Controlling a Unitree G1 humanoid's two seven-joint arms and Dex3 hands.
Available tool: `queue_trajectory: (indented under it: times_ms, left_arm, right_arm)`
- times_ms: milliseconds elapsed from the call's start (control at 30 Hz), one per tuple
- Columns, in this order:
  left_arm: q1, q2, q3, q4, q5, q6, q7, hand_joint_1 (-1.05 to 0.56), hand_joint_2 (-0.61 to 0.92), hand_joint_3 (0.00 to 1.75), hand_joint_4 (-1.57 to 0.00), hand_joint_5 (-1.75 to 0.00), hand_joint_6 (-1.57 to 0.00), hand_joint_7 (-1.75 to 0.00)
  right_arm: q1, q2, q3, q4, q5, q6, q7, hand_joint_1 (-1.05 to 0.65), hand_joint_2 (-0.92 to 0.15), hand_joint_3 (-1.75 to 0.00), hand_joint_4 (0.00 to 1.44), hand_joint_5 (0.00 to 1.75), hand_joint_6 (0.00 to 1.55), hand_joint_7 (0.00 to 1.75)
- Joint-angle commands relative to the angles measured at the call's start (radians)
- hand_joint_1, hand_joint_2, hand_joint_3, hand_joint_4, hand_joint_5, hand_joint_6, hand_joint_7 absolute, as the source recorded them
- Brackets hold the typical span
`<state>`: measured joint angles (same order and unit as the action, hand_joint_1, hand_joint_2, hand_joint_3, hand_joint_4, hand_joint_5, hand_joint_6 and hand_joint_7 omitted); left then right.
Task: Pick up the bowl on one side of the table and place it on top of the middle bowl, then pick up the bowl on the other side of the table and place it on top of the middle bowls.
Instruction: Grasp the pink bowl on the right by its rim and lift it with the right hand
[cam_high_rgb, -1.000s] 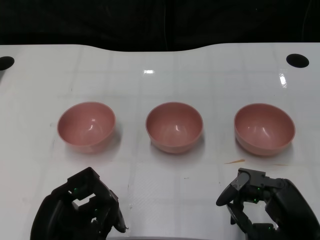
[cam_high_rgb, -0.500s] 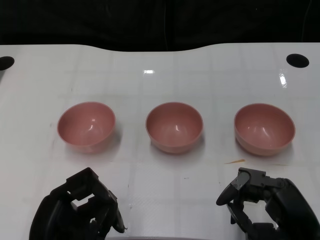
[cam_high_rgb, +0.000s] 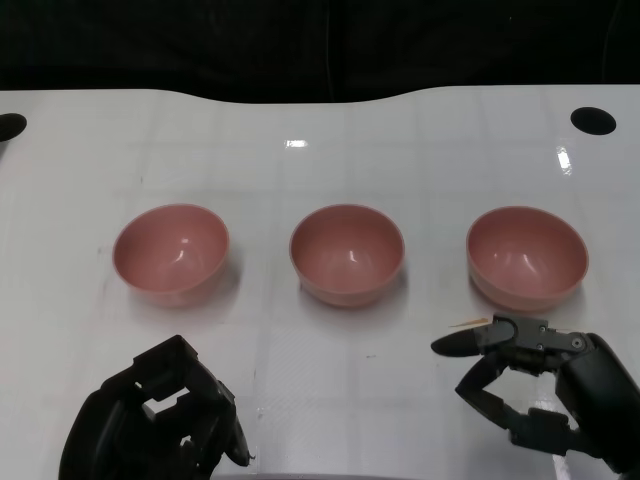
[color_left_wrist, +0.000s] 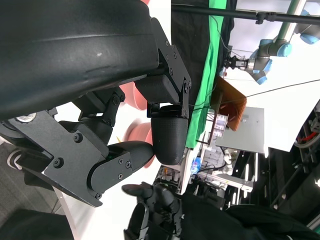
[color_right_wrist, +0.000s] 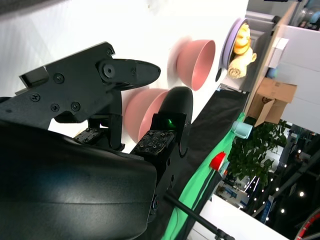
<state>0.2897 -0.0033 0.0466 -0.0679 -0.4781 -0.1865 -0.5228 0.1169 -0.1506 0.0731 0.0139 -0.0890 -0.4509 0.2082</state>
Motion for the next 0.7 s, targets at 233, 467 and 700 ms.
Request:
queue_trajectory:
  times_ms: [233,467,700]
  left_arm:
    - [-0.004,0.001,-0.001,-0.013,0.008,0.000,0.009,-0.19,0.53,1.03,-0.91,-1.56,-0.86,-1.41]
    - [-0.003,-0.004,-0.005,-0.023,0.005,0.007,0.018,-0.18,0.51,1.07,-0.92,-1.54,-0.87,-1.40]
    - [-0.001,-0.008,-0.004,-0.019,0.001,-0.001,0.014,-0.17,0.50,1.11,-0.92,-1.54,-0.87,-1.41]
  right_arm:
    - [-0.031,-0.054,-0.058,-0.044,-0.109,0.015,-0.070,-0.40,-0.88,-0.01,0.38,0.76,0.62,0.09]
    - [-0.084,-0.110,-0.058,-0.085,-0.284,0.097,-0.117,-0.51,-0.86,0.00,0.31,0.67,0.52,0.01]
    - [-0.153,-0.161,-0.009,-0.119,-0.557,0.238,-0.165,-0.62,-0.86,0.00,0.19,0.55,0.34,0.00]
